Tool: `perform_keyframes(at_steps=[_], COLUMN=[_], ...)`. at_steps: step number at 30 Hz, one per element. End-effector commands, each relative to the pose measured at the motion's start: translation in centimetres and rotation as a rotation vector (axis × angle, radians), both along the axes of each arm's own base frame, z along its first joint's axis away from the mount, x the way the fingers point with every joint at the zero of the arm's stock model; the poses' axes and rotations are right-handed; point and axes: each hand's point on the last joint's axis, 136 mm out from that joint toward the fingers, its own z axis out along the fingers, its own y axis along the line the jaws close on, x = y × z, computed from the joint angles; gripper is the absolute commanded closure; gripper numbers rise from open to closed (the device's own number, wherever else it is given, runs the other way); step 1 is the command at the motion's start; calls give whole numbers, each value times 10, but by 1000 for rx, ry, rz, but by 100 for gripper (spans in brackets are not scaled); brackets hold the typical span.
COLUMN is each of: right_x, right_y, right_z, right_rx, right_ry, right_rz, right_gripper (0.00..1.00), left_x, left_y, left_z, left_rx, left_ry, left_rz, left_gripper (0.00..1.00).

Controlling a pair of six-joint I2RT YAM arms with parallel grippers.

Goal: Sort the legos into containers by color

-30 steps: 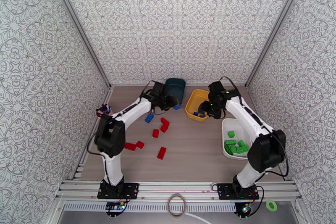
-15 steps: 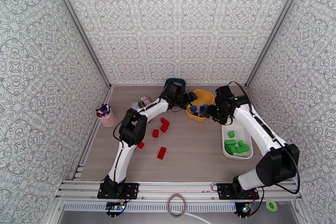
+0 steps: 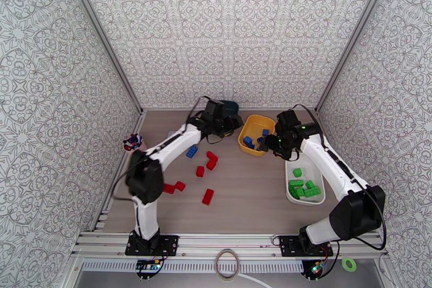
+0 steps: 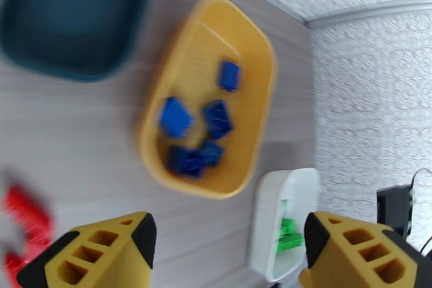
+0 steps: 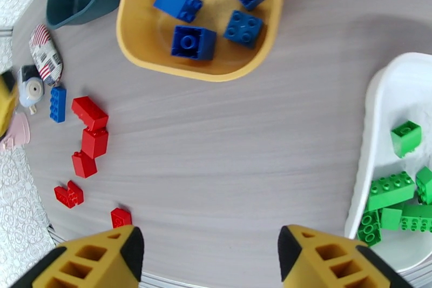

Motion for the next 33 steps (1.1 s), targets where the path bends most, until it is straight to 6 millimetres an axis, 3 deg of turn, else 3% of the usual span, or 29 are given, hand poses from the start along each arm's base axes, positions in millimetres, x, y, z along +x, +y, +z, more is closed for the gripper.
perform_keyframes(at_steps=[1,6,9,15,18,33], right_x=[1,2,0,-12,-16,-22], right_y=[28,69,95,139,150,148], right_z=[-9,-14,-19,-32,-34,-42], right_rx=[25,20,24,34,24,-8], right_ry=[12,15,31,79,94,143], right_rz=[70,168,228,340,378,392], right_gripper=[29,27,29,33,34,35], left_x=[-24,-47,-52,-46,-41,-18], left_y=[85,151,174,184,189,205], left_z=[-51,-75,-89,-125,-142,-185], left_rx=[301,442,494,556,596,694], left_ry=[120,197,221,255,286,340], left_rz=[108,162,147,15,-23,-108], left_gripper=[20,20,19,26,33,32])
